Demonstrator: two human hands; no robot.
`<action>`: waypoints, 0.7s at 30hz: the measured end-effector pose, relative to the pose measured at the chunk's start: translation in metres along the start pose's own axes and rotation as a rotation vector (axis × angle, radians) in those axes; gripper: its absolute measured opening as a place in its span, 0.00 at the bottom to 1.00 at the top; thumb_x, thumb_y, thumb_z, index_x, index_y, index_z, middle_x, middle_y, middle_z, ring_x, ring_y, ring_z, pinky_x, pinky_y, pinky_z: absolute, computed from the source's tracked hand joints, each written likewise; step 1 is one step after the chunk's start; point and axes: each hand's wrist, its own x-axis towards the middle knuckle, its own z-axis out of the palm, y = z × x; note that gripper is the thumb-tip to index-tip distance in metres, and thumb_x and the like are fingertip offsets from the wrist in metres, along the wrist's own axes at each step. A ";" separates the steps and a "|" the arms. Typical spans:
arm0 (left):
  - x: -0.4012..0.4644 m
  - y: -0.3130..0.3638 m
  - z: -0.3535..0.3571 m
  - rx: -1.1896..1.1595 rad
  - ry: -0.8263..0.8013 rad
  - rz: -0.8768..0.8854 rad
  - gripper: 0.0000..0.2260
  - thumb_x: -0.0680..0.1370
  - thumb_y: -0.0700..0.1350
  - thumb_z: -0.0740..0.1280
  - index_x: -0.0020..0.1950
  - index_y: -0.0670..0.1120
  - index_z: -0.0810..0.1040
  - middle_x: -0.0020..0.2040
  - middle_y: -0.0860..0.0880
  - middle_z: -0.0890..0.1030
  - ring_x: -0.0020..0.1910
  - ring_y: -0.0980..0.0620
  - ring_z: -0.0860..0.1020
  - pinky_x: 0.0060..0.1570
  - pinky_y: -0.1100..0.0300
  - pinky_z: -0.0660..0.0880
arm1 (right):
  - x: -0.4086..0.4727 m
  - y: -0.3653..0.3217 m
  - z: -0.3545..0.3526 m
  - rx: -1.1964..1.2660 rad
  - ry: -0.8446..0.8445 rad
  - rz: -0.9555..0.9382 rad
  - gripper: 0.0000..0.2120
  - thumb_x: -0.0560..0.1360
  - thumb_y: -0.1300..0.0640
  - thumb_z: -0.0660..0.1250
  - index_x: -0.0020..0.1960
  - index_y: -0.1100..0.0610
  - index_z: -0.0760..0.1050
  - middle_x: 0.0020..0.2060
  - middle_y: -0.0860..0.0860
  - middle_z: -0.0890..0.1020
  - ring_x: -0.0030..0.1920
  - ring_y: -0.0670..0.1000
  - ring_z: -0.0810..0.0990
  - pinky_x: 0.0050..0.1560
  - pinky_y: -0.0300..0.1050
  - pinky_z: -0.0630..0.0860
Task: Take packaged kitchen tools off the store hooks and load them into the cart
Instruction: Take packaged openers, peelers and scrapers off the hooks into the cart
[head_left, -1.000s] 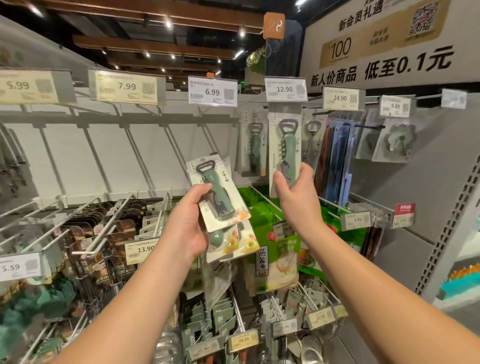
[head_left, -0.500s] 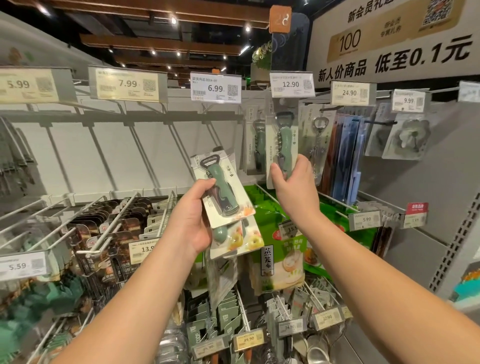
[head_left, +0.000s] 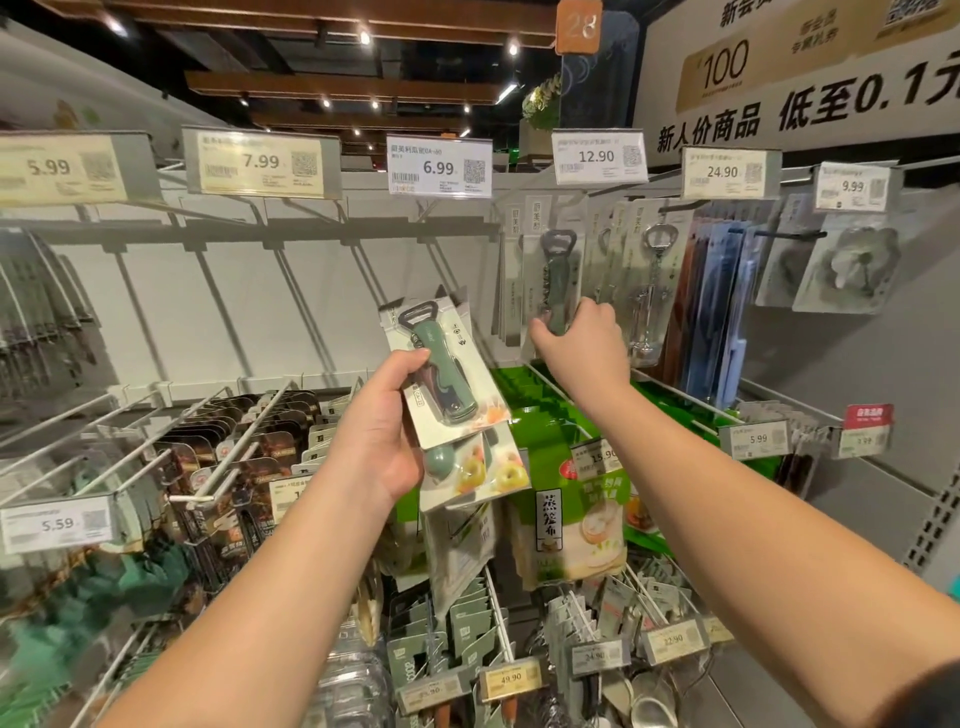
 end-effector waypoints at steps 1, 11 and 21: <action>0.000 0.000 -0.001 0.000 0.003 0.003 0.08 0.79 0.45 0.66 0.56 0.45 0.80 0.44 0.44 0.85 0.42 0.44 0.83 0.52 0.44 0.79 | 0.004 -0.001 0.002 0.027 0.007 0.002 0.25 0.76 0.39 0.63 0.61 0.58 0.72 0.55 0.56 0.73 0.55 0.58 0.75 0.48 0.50 0.73; 0.001 0.003 -0.012 -0.023 0.025 0.015 0.08 0.79 0.45 0.67 0.56 0.44 0.80 0.47 0.44 0.85 0.50 0.41 0.82 0.61 0.38 0.76 | 0.023 -0.001 0.014 0.002 -0.029 0.006 0.27 0.76 0.41 0.65 0.64 0.61 0.71 0.60 0.58 0.73 0.59 0.61 0.76 0.54 0.51 0.73; 0.001 0.003 -0.014 -0.023 0.026 0.007 0.08 0.79 0.45 0.67 0.55 0.45 0.79 0.48 0.43 0.85 0.55 0.40 0.81 0.62 0.36 0.75 | 0.031 -0.002 0.023 -0.008 -0.084 0.030 0.30 0.77 0.41 0.65 0.69 0.62 0.67 0.65 0.60 0.71 0.63 0.62 0.74 0.61 0.54 0.73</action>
